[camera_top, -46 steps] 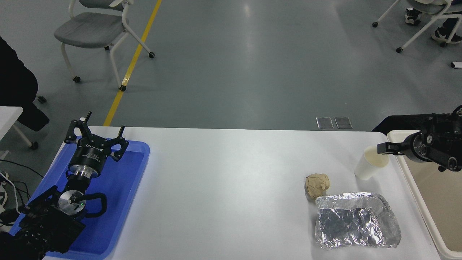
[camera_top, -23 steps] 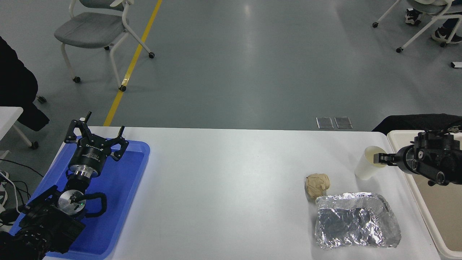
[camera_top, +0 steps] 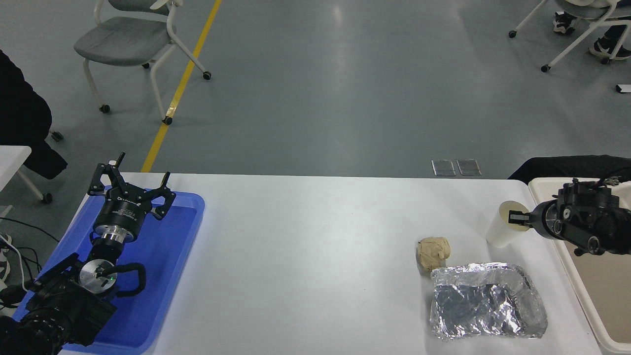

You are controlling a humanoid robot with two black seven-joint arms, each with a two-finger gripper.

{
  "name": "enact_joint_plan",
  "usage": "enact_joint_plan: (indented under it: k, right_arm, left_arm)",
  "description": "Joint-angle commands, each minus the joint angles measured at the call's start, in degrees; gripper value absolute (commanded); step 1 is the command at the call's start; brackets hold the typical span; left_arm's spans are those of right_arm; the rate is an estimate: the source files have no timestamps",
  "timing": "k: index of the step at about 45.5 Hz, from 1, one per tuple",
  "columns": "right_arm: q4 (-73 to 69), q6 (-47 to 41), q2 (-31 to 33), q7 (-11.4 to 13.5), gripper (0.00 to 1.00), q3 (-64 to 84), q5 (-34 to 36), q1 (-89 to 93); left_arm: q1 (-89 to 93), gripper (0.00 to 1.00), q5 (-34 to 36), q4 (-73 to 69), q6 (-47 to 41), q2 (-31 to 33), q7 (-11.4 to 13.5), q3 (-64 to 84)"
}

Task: Pick up paper cup place in dustbin

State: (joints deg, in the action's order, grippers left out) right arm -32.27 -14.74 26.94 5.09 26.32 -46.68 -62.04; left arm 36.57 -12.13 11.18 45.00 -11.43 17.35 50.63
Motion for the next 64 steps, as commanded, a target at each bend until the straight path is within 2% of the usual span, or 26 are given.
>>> enact_joint_plan:
  k: [1, 9, 18, 28, 46, 54, 64]
  right_arm:
    - [-4.4, -5.3, 2.8, -0.3, 0.0, 0.5, -0.3, -7.3]
    - [-16.4, -15.8, 11.7, 0.6, 0.0, 1.0, -1.8, -20.2]
    - [-22.7, -30.2, 16.5, 0.7, 0.0, 5.0, -2.6, -36.5]
    - [-24.3, -30.3, 15.9, 0.5, 0.0, 10.6, -1.9, -50.1]
    - [-25.0, -30.3, 17.0, 1.3, 0.0, 12.8, -2.4, -52.1]
    - [-24.7, -30.3, 21.7, 1.2, 0.0, 15.0, -3.2, -51.3]
    - [-17.8, -30.3, 30.3, 0.5, 0.0, 13.8, -8.4, -43.9]
  left_arm:
    - [0.0, 1.0, 0.0, 0.0, 0.0, 0.0, 0.0, 0.0]
    - [0.0, 1.0, 0.0, 0.0, 0.0, 0.0, 0.0, 0.0]
    - [0.0, 1.0, 0.0, 0.0, 0.0, 0.0, 0.0, 0.0]
    - [0.0, 1.0, 0.1, 0.2, 0.0, 0.0, 0.0, 0.0]
    - [-0.1, 1.0, 0.0, 0.2, 0.0, -0.1, -0.1, 0.0]
    - [-0.1, 1.0, 0.0, 0.2, 0.0, -0.1, -0.1, 0.0]
    - [-0.1, 1.0, 0.0, 0.0, 0.0, -0.1, -0.1, 0.0]
